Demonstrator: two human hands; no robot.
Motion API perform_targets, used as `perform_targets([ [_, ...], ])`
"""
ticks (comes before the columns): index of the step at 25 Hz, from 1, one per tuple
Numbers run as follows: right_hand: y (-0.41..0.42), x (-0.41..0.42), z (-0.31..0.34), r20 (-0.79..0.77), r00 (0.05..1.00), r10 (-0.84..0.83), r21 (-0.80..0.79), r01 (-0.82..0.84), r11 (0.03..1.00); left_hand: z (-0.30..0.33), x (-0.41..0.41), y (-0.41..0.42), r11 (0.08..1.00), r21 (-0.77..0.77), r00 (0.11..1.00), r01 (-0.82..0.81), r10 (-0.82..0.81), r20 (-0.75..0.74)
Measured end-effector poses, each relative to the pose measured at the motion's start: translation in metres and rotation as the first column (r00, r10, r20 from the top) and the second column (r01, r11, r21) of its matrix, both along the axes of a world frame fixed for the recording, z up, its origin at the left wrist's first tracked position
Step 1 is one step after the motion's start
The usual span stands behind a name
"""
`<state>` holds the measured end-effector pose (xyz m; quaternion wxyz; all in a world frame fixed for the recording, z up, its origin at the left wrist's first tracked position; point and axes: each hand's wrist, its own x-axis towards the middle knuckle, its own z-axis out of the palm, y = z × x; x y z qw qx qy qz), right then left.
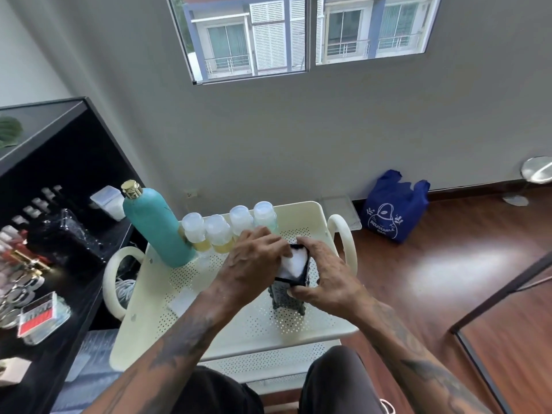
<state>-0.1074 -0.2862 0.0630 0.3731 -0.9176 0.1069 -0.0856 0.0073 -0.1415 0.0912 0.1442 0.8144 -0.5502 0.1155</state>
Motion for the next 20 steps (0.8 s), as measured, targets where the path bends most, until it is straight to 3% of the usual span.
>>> perform_targets([
  [4, -0.002, 0.001, -0.004, -0.006, 1.000, 0.007, 0.011, -0.007, 1.000, 0.003, 0.013, -0.008, 0.951, 0.297, 0.996, 0.082, -0.085, -0.003],
  [7, -0.001, 0.001, -0.004, -0.015, 1.000, 0.016, 0.015, -0.016, 1.000, 0.014, 0.015, -0.024, 0.815, 0.579, 0.999, 0.041, -0.039, -0.016],
  [9, -0.001, 0.001, -0.004, -0.014, 1.000, 0.016, 0.007, -0.016, 1.000, 0.024, 0.017, -0.023, 0.844, 0.528, 0.977, 0.090, 0.027, -0.211],
  [11, -0.001, 0.002, -0.003, -0.018, 1.000, 0.021, -0.003, -0.021, 1.000, 0.033, 0.023, 0.002, 0.965, 0.246, 0.882, 0.089, 0.039, -0.470],
  [13, -0.001, 0.000, -0.002, -0.030, 0.999, 0.023, -0.011, -0.024, 1.000, 0.032, 0.037, 0.042, 0.997, -0.036, 0.836, -0.070, 0.039, -0.547],
  [14, -0.001, 0.001, -0.001, -0.031, 0.999, 0.021, -0.008, -0.021, 1.000, 0.026, 0.047, 0.066, 0.980, -0.076, 0.830, -0.183, 0.113, -0.547],
  [15, 0.000, 0.001, 0.001, -0.034, 0.999, 0.016, -0.003, -0.016, 1.000, 0.017, 0.056, 0.089, 0.953, -0.043, 0.807, -0.299, 0.229, -0.545],
  [17, 0.003, 0.000, 0.007, -0.068, 0.998, 0.015, -0.001, -0.015, 1.000, -0.013, 0.070, 0.132, 0.869, 0.191, 0.722, -0.456, 0.487, -0.491],
  [20, 0.015, -0.004, 0.023, -0.153, 0.988, 0.007, -0.148, -0.030, 0.988, -0.068, 0.067, 0.171, 0.798, 0.429, 0.661, -0.423, 0.595, -0.456],
])
